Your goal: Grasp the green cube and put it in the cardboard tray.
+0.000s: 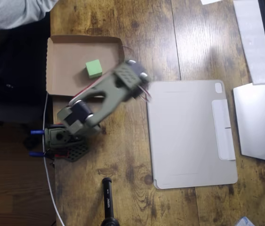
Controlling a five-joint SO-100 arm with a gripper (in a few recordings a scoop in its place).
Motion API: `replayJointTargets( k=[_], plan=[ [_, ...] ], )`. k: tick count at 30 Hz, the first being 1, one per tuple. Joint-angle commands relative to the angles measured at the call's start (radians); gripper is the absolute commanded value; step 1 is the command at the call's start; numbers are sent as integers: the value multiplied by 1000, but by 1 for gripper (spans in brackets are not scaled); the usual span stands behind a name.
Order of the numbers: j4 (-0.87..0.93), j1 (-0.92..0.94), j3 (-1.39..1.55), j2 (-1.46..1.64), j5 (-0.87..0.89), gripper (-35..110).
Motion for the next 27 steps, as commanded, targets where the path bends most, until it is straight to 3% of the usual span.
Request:
replayJointTargets(
  k=[1, 11, 27],
  plan=[
    [49, 130, -78, -89, -44, 3],
    [75, 272, -92, -106, -80, 5],
    [89, 264, -29, -106, -138, 0]
  ],
)
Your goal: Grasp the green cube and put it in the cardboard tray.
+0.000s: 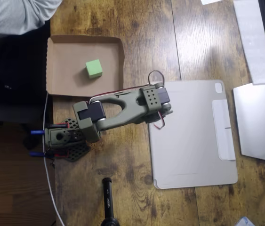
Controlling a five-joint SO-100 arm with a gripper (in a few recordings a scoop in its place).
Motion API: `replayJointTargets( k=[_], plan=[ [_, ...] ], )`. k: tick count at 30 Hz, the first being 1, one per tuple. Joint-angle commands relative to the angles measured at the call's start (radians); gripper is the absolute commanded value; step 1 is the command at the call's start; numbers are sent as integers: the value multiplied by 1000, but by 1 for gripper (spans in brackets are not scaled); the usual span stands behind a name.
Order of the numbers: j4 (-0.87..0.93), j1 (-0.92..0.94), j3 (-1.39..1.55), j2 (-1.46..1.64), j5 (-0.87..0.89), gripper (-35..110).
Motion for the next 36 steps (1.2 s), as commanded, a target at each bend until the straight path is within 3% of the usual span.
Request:
replayJointTargets(
  k=[1, 25, 36],
  plan=[
    [20, 0, 2, 8, 8, 0],
    [-25, 110, -52, -29, 215, 0],
    [-34, 110, -44, -17, 201, 0]
  ],
)
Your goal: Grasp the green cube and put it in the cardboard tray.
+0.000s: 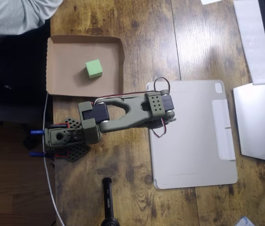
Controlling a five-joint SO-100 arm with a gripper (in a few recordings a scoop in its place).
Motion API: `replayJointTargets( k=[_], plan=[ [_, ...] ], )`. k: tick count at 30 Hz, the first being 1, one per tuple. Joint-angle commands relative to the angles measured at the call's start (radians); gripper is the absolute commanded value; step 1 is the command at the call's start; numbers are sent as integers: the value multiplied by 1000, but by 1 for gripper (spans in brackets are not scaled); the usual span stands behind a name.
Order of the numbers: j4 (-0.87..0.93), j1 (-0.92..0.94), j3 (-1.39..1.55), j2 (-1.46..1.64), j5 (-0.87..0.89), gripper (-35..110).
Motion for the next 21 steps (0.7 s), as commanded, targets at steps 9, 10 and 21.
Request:
replayJointTargets(
  k=[9, 10, 21],
  plan=[
    [9, 28, -21, 29, -8, 0],
    [9, 28, -21, 29, -8, 0],
    [38, 15, -21, 26, -25, 0]
  ],
)
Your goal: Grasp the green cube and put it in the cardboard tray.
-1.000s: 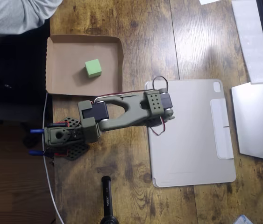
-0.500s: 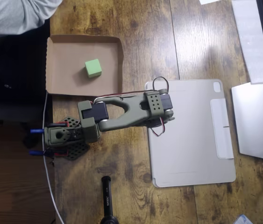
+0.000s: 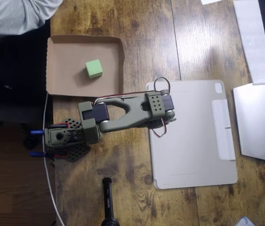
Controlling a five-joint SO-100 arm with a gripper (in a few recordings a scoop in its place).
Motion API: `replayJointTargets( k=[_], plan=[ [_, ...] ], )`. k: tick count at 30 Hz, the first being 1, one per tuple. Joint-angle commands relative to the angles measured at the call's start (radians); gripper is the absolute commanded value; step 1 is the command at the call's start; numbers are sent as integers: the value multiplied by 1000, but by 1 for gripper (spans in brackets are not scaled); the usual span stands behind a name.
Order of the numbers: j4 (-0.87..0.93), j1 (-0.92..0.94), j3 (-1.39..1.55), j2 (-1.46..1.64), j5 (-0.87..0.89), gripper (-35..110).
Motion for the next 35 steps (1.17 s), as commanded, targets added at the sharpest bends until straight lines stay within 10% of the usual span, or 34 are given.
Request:
replayJointTargets(
  k=[1, 35],
  plan=[
    [26, 15, -17, 25, 0, 0],
    [46, 8, -8, -2, -12, 0]
  ],
)
